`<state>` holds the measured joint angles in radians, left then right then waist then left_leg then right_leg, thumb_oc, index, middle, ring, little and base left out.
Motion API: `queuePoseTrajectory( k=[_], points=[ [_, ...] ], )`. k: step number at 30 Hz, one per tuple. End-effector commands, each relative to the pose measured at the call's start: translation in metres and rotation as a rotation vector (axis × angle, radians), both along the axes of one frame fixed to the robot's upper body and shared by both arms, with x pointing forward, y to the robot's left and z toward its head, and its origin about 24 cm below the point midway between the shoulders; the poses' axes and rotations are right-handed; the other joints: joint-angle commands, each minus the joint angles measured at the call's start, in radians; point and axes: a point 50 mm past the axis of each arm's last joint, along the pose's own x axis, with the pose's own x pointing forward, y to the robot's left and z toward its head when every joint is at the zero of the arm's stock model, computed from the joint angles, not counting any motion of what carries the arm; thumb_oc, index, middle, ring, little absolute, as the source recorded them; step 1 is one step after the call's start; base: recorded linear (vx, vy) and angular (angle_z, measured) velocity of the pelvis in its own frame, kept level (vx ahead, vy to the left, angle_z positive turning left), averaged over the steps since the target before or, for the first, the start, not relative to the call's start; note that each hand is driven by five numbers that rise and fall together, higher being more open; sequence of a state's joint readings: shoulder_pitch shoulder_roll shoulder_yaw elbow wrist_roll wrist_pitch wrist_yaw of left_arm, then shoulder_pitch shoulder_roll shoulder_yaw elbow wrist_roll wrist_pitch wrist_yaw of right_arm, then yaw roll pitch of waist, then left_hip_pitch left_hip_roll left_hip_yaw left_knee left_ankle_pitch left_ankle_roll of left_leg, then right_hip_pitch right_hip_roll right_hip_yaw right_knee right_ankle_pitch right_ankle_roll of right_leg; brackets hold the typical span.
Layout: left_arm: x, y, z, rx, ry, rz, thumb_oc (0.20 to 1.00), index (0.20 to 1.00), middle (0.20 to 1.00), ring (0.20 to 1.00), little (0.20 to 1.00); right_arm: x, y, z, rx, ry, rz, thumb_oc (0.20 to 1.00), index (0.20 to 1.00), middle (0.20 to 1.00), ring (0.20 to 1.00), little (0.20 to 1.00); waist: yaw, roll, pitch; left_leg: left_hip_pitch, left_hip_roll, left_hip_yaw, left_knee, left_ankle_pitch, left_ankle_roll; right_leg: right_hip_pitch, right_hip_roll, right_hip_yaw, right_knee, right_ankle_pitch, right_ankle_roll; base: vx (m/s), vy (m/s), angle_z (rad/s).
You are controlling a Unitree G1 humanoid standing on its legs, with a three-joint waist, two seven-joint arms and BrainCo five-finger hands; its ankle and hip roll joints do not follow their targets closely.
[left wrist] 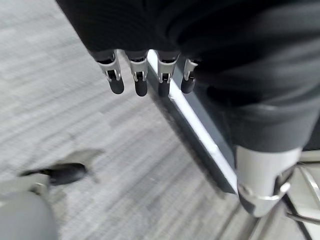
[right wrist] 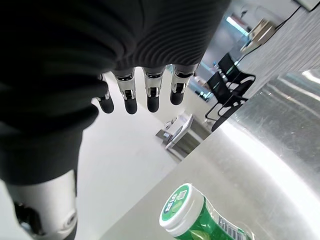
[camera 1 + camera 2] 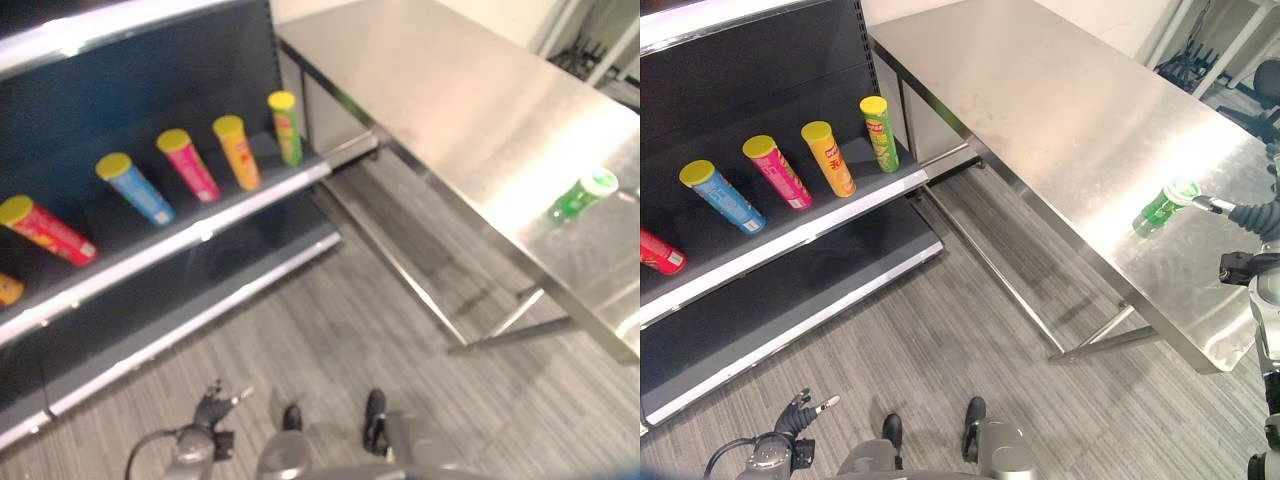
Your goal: Put the goods on the table back onto the shelves and tidy them up.
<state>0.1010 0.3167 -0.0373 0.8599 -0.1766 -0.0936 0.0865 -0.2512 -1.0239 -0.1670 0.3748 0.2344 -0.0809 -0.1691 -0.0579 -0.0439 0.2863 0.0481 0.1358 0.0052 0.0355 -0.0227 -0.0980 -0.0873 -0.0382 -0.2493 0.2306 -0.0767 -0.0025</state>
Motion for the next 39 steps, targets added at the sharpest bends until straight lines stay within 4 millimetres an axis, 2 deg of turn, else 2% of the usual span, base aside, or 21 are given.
queuePoseTrajectory(
  k=[1, 3, 5, 7, 8, 10, 12, 13, 15, 16, 17, 18, 21, 24, 26, 28, 30, 32, 33, 34, 39],
  points=[
    [0.014, 0.012, 0.014, 0.031, -0.072, -0.033, 1.0, 1.0, 1.0, 1.0, 1.0, 0.002, 0.013, 0.038, -0.083, -0.149, 0.067, 1.0, 1.0, 1.0, 1.0, 1.0, 0.033, -0.044, 0.014, -0.055, 0.08, -0.089, 0.392, 0.005, -0.069, 0.11, -0.037, 0.132, -0.072, -0.14, 0.092, 0.08, -0.084, -0.1],
    [0.013, 0.009, 0.012, 0.016, -0.067, -0.026, 1.0, 1.0, 1.0, 1.0, 1.0, 0.001, 0.013, 0.044, -0.088, -0.161, 0.071, 1.0, 1.0, 1.0, 1.0, 1.0, 0.035, -0.05, 0.026, -0.116, 0.066, -0.108, 0.382, -0.023, -0.057, 0.118, -0.048, 0.145, -0.074, -0.148, 0.099, 0.16, -0.054, -0.19],
    [0.01, 0.005, 0.008, 0.003, -0.049, -0.029, 1.0, 1.0, 1.0, 1.0, 1.0, -0.003, 0.012, 0.051, -0.099, -0.188, 0.063, 1.0, 1.0, 1.0, 1.0, 1.0, 0.042, -0.054, 0.036, -0.191, 0.064, -0.07, 0.292, -0.055, -0.056, 0.135, -0.068, 0.147, -0.09, -0.154, 0.108, 0.23, 0.04, -0.21],
    [0.008, 0.003, 0.006, -0.001, -0.035, -0.036, 1.0, 1.0, 1.0, 1.0, 1.0, -0.005, 0.01, 0.052, -0.102, -0.193, 0.058, 1.0, 1.0, 1.0, 1.0, 1.0, 0.051, -0.046, 0.033, -0.215, 0.052, -0.06, 0.227, -0.04, -0.061, 0.144, -0.069, 0.148, -0.096, -0.165, 0.112, 0.25, 0.078, 0.06],
    [0.007, 0.002, 0.005, 0.0, -0.028, -0.049, 1.0, 1.0, 1.0, 1.0, 1.0, -0.009, 0.007, 0.06, -0.112, -0.223, 0.039, 1.0, 1.0, 1.0, 1.0, 1.0, 0.067, -0.026, 0.03, -0.293, 0.018, -0.067, 0.108, 0.01, -0.07, 0.177, -0.059, 0.159, -0.116, -0.183, 0.115, 0.35, 0.083, 0.05],
    [0.005, 0.0, 0.003, 0.001, -0.015, -0.06, 1.0, 1.0, 1.0, 1.0, 1.0, -0.011, 0.001, 0.062, -0.102, -0.242, 0.004, 1.0, 1.0, 1.0, 1.0, 1.0, 0.076, -0.024, 0.024, -0.338, -0.013, -0.047, 0.031, 0.029, -0.076, 0.219, -0.06, 0.171, -0.13, -0.201, 0.125, 0.43, 0.127, 0.03],
    [-0.006, -0.001, -0.003, 0.0, 0.034, -0.061, 1.0, 1.0, 1.0, 1.0, 1.0, -0.01, -0.001, 0.063, -0.102, -0.241, -0.009, 1.0, 1.0, 1.0, 1.0, 1.0, 0.083, -0.011, 0.005, -0.327, -0.017, -0.037, 0.0, 0.031, -0.07, 0.249, -0.059, 0.201, -0.123, -0.216, 0.14, 0.43, 0.212, -0.37],
    [-0.007, -0.002, -0.004, -0.008, 0.033, -0.056, 1.0, 1.0, 1.0, 1.0, 1.0, -0.01, 0.001, 0.062, -0.114, -0.24, -0.008, 1.0, 1.0, 1.0, 1.0, 1.0, 0.089, -0.002, 0.001, -0.316, -0.019, -0.052, 0.01, 0.063, -0.068, 0.269, -0.064, 0.21, -0.117, -0.225, 0.148, 0.44, 0.257, -0.65],
    [-0.006, -0.001, -0.003, -0.001, 0.032, -0.047, 1.0, 1.0, 1.0, 1.0, 1.0, -0.009, 0.003, 0.062, -0.115, -0.242, 0.0, 1.0, 1.0, 1.0, 1.0, 1.0, 0.09, -0.005, -0.005, -0.316, -0.022, -0.051, 0.034, 0.073, -0.068, 0.284, -0.086, 0.211, -0.118, -0.217, 0.164, 0.29, 0.176, -0.55],
    [-0.007, 0.002, -0.004, 0.006, 0.036, -0.03, 1.0, 1.0, 1.0, 1.0, 1.0, -0.007, 0.004, 0.058, -0.1, -0.234, 0.0, 1.0, 1.0, 1.0, 1.0, 1.0, 0.092, -0.012, -0.011, -0.318, -0.028, -0.05, 0.061, 0.066, -0.061, 0.286, -0.112, 0.217, -0.111, -0.203, 0.18, 0.36, 0.239, -0.47],
    [-0.004, 0.008, -0.001, 0.028, 0.034, -0.017, 1.0, 1.0, 1.0, 1.0, 1.0, -0.001, 0.006, 0.05, -0.079, -0.209, 0.004, 1.0, 1.0, 1.0, 1.0, 1.0, 0.095, -0.03, -0.022, -0.295, -0.033, -0.019, 0.103, 0.027, -0.035, 0.266, -0.17, 0.234, -0.062, -0.143, 0.211, 0.45, 0.312, -0.47],
    [-0.002, 0.011, 0.0, 0.039, 0.027, -0.015, 1.0, 1.0, 1.0, 1.0, 1.0, 0.002, 0.009, 0.047, -0.072, -0.205, 0.014, 1.0, 1.0, 1.0, 1.0, 1.0, 0.096, -0.039, -0.022, -0.273, -0.038, -0.007, 0.107, 0.008, -0.02, 0.24, -0.197, 0.253, -0.005, -0.084, 0.221, 0.4, 0.281, -0.61],
    [0.011, 0.022, 0.01, 0.079, -0.016, -0.006, 1.0, 1.0, 1.0, 1.0, 1.0, 0.004, 0.01, 0.047, -0.074, -0.208, 0.01, 1.0, 1.0, 1.0, 1.0, 1.0, 0.084, -0.044, -0.001, -0.219, -0.067, 0.008, 0.124, -0.038, 0.027, 0.159, -0.236, 0.31, 0.209, 0.102, 0.213, 0.21, 0.173, -0.58],
    [0.022, 0.029, 0.019, 0.105, -0.054, 0.003, 1.0, 1.0, 1.0, 1.0, 1.0, 0.003, 0.011, 0.043, -0.057, -0.228, -0.003, 1.0, 1.0, 1.0, 1.0, 1.0, 0.074, -0.027, 0.03, -0.195, -0.054, 0.002, 0.141, -0.068, 0.041, 0.113, -0.256, 0.313, 0.297, 0.145, 0.191, 0.14, 0.056, 0.16],
    [0.028, 0.032, 0.023, 0.112, -0.079, 0.006, 1.0, 1.0, 1.0, 1.0, 1.0, -0.003, 0.006, 0.043, -0.063, -0.23, -0.025, 1.0, 1.0, 1.0, 1.0, 1.0, 0.061, -0.02, 0.031, -0.164, -0.042, 0.007, 0.121, -0.08, 0.039, 0.066, -0.269, 0.26, 0.239, 0.107, 0.188, 0.18, -0.01, 0.01],
    [0.032, 0.034, 0.027, 0.11, -0.101, 0.006, 1.0, 1.0, 1.0, 1.0, 1.0, -0.011, 0.0, 0.043, -0.071, -0.228, -0.042, 1.0, 1.0, 1.0, 1.0, 1.0, 0.036, -0.018, 0.028, -0.125, -0.044, 0.012, 0.094, -0.101, 0.032, 0.009, -0.238, 0.191, 0.134, 0.02, 0.191, 0.23, -0.059, -0.14],
    [0.034, 0.032, 0.027, 0.102, -0.109, 0.002, 1.0, 1.0, 1.0, 1.0, 1.0, -0.016, -0.005, 0.042, -0.068, -0.227, -0.062, 1.0, 1.0, 1.0, 1.0, 1.0, 0.008, -0.024, 0.037, -0.092, -0.056, 0.011, 0.091, -0.124, 0.024, -0.055, -0.177, 0.16, 0.001, -0.012, 0.212, 0.2, -0.113, -0.12],
    [0.034, 0.032, 0.026, 0.106, -0.099, 0.006, 1.0, 1.0, 1.0, 1.0, 1.0, -0.02, -0.009, 0.038, -0.067, -0.217, -0.081, 1.0, 1.0, 1.0, 1.0, 1.0, -0.01, -0.029, 0.042, -0.077, -0.061, 0.003, 0.089, -0.129, 0.02, -0.074, -0.143, 0.17, -0.064, -0.006, 0.22, 0.14, -0.103, 0.17],
    [0.035, 0.029, 0.024, 0.105, -0.092, -0.001, 1.0, 1.0, 1.0, 1.0, 1.0, -0.03, -0.017, 0.032, -0.064, -0.199, -0.115, 1.0, 1.0, 1.0, 1.0, 1.0, -0.016, -0.053, 0.043, -0.082, -0.087, -0.032, 0.109, -0.14, 0.013, -0.023, -0.119, 0.24, -0.143, -0.01, 0.215, 0.17, -0.176, 0.71],
    [0.037, 0.025, 0.023, 0.093, -0.102, 0.009, 1.0, 1.0, 1.0, 1.0, 1.0, -0.035, -0.022, 0.027, -0.069, -0.169, -0.133, 1.0, 1.0, 1.0, 1.0, 1.0, -0.017, -0.062, 0.037, -0.079, -0.076, -0.035, 0.103, -0.134, 0.002, 0.001, -0.112, 0.258, -0.156, 0.002, 0.211, 0.15, -0.174, 0.84],
    [0.034, 0.02, 0.019, 0.08, -0.09, 0.003, 1.0, 1.0, 1.0, 1.0, 1.0, -0.044, -0.026, 0.024, -0.04, -0.163, -0.126, 1.0, 1.0, 1.0, 1.0, 1.0, -0.026, -0.06, 0.018, -0.076, -0.045, -0.043, 0.094, -0.128, -0.013, 0.013, -0.103, 0.248, -0.159, -0.004, 0.197, 0.07, -0.108, 0.41]
  ],
)
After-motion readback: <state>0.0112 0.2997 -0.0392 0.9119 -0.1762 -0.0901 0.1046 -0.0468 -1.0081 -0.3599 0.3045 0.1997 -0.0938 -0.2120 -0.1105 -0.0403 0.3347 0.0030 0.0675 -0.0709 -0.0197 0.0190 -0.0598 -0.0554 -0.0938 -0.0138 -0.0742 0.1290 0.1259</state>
